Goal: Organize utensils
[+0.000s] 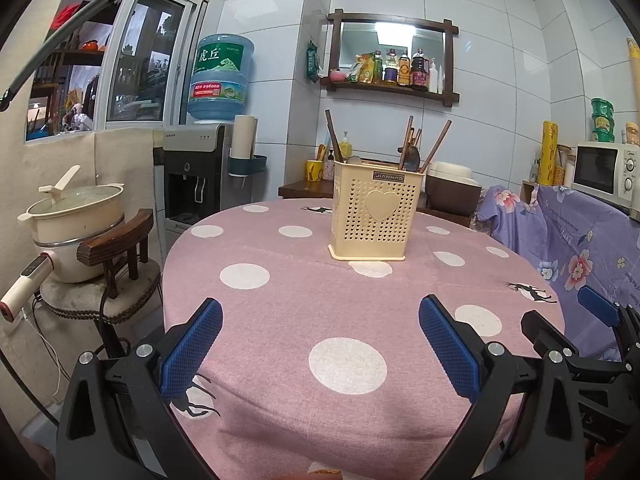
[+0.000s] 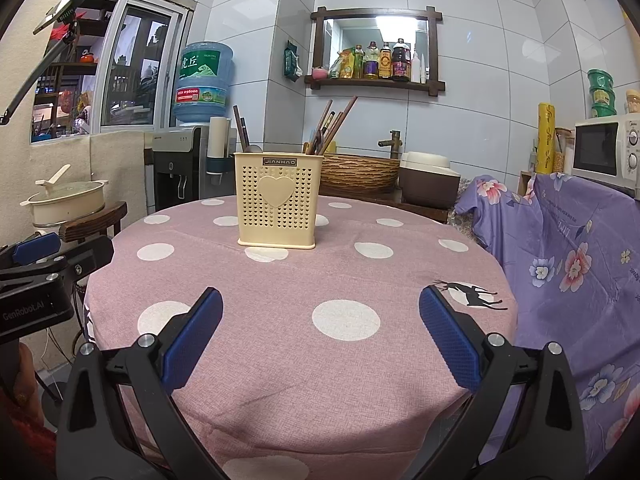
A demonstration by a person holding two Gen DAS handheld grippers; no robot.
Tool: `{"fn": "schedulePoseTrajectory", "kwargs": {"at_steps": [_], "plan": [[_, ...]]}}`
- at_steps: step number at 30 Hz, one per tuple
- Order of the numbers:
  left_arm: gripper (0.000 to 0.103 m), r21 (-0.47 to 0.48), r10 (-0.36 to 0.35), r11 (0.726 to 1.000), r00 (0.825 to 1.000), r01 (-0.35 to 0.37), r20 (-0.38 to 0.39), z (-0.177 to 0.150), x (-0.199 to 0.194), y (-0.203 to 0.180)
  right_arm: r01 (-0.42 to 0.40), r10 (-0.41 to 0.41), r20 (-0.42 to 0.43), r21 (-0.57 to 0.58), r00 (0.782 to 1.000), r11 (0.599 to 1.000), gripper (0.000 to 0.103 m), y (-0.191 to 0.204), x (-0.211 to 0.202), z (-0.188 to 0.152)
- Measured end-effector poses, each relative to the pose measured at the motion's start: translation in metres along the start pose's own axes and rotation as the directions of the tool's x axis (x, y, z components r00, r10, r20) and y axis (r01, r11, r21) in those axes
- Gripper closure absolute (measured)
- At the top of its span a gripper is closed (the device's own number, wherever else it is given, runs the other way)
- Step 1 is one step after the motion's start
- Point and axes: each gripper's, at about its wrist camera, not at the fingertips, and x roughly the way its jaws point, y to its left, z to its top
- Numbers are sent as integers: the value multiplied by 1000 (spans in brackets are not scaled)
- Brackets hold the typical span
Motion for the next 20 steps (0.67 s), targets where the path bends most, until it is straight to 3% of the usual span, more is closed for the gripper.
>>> {"fn": "schedulePoseTrajectory", "kwargs": {"at_steps": [20], "plan": [[5, -2, 6, 1000, 1000, -6, -1, -2, 0, 2, -7, 7, -13, 4, 1000, 1000, 6, -1, 5, -2]]}}
